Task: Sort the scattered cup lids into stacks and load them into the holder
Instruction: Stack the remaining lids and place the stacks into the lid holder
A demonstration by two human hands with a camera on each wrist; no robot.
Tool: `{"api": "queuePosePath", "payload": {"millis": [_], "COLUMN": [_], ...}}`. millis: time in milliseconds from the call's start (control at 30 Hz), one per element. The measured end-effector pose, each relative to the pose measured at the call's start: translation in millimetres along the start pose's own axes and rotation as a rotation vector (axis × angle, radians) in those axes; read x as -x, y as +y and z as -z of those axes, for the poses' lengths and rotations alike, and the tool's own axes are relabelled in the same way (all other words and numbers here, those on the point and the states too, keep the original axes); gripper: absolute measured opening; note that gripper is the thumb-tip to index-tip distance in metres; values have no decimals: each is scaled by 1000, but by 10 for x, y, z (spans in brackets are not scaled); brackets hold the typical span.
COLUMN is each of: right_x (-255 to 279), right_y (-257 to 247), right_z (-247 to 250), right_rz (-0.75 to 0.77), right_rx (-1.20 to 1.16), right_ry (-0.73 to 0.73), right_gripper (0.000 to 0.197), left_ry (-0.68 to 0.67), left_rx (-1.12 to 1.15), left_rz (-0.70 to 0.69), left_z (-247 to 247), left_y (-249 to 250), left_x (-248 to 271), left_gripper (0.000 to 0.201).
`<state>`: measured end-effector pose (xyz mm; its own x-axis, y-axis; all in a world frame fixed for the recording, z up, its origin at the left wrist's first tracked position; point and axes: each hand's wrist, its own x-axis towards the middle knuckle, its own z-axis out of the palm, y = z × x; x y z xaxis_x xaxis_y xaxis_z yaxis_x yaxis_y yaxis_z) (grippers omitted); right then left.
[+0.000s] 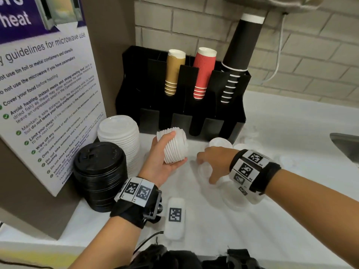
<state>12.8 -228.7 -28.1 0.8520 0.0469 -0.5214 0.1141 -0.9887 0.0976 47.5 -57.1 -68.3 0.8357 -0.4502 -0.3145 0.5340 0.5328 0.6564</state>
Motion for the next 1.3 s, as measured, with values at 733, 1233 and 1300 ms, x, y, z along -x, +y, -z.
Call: {"api": "queuePosePath", "payload": {"millis": [733, 1233, 1300], "right_x": [445, 420, 414], "right_y": [257, 282, 254], "right_z": [118, -48, -95], "right_rz": [333, 204, 208], "right_rx": [-1017, -758, -728], "right_ry": [549, 535, 513], "right_gripper": [54, 30, 30], "left_ry": [-72, 52, 62], "left_rx": [-113, -525, -564], "left_rz": [-33, 96, 119], "left_z": [-349, -318, -305], "left_y": [-259, -272, -299], "left_x": [77, 44, 7], "left_gripper": [69, 58, 44]}}
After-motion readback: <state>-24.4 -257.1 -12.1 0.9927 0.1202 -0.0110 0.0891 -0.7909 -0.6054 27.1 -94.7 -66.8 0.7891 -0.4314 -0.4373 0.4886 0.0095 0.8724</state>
